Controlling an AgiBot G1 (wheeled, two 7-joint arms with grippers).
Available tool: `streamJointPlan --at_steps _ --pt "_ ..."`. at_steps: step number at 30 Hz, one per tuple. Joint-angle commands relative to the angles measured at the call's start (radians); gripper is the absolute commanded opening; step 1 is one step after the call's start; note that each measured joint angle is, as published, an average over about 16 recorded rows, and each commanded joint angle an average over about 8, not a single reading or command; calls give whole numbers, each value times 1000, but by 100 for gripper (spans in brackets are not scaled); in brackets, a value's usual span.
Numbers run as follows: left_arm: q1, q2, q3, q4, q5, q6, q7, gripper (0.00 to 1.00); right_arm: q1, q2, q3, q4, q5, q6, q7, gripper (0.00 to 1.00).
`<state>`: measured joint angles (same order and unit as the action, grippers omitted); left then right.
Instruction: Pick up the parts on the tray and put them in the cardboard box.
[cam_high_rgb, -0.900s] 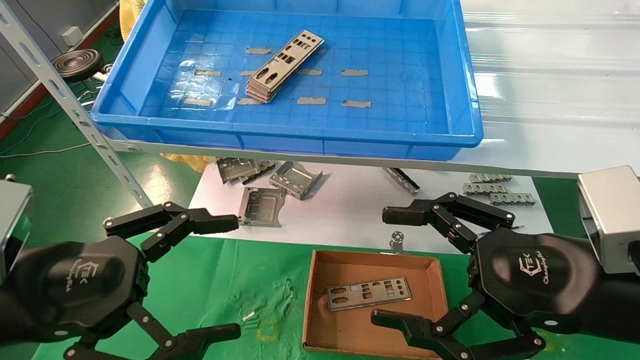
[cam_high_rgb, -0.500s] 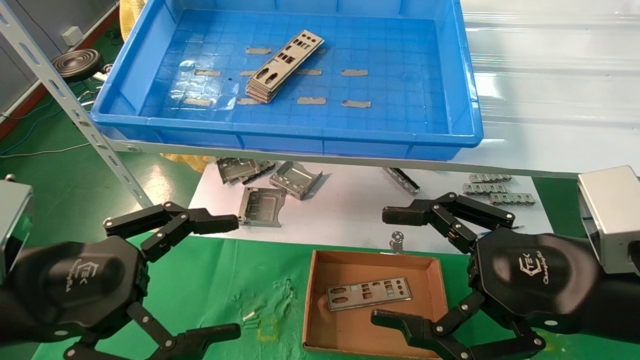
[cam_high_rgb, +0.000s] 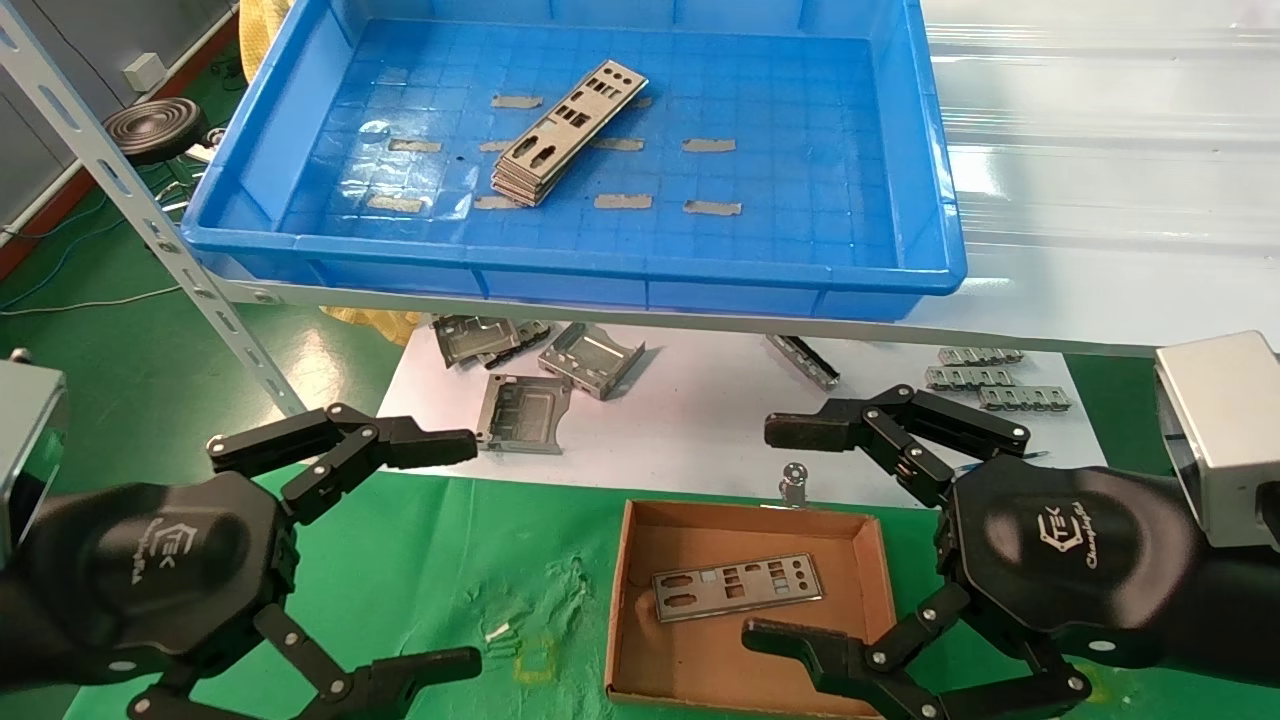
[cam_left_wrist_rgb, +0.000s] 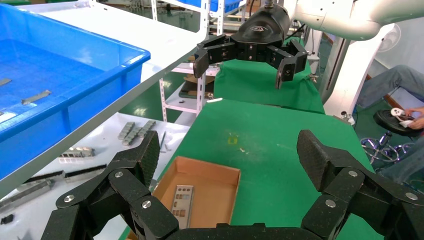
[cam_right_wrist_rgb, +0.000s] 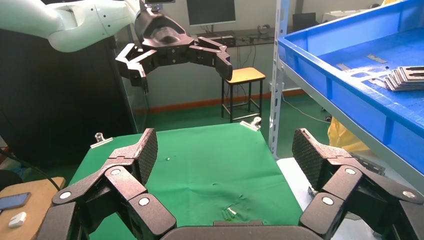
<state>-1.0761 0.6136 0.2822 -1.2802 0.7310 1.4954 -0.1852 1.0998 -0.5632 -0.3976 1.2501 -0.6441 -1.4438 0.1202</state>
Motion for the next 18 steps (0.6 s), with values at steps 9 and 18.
streamJointPlan --at_steps 9,18 --pt "0 0 0 0 0 0 0 100 0 0 0 0 0 0 0 100" --pt "0 0 0 0 0 0 0 100 0 0 0 0 0 0 0 100"
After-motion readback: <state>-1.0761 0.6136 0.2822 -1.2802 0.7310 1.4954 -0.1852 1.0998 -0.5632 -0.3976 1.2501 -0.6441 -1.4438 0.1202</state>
